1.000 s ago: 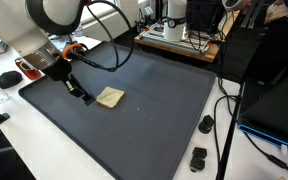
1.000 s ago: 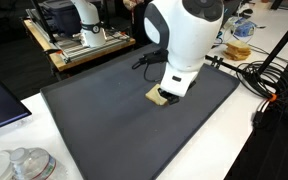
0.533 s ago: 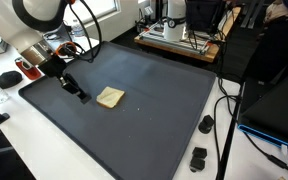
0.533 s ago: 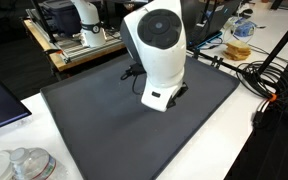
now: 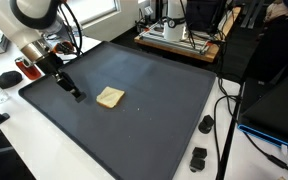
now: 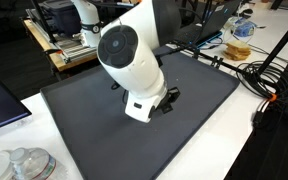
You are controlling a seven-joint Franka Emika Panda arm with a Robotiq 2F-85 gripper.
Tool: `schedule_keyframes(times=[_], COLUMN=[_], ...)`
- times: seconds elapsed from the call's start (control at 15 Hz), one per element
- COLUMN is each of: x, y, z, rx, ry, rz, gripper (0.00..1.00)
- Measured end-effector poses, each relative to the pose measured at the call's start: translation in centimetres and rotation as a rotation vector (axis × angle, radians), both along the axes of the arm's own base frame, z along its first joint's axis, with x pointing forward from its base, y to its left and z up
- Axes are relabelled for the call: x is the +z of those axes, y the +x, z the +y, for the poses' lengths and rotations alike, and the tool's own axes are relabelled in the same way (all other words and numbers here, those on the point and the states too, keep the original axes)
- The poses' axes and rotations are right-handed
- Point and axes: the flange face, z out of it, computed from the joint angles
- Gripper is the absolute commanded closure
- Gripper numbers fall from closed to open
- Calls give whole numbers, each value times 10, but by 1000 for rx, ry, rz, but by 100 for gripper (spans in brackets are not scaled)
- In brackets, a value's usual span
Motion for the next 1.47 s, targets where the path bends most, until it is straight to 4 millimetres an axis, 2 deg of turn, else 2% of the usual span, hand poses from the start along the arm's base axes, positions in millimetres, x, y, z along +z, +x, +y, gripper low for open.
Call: schedule_keyframes(times=[0.33, 0.6, 0.87, 1.47], x=[-18, -15, -6, 12], y=[-13, -33, -62, -136], z=[-10, -19, -23, 8], rx=[-23, -58, -79, -159], ry=[-23, -27, -12, -15], rz=[-81, -158, -204, -288], gripper=[95, 95, 95, 95])
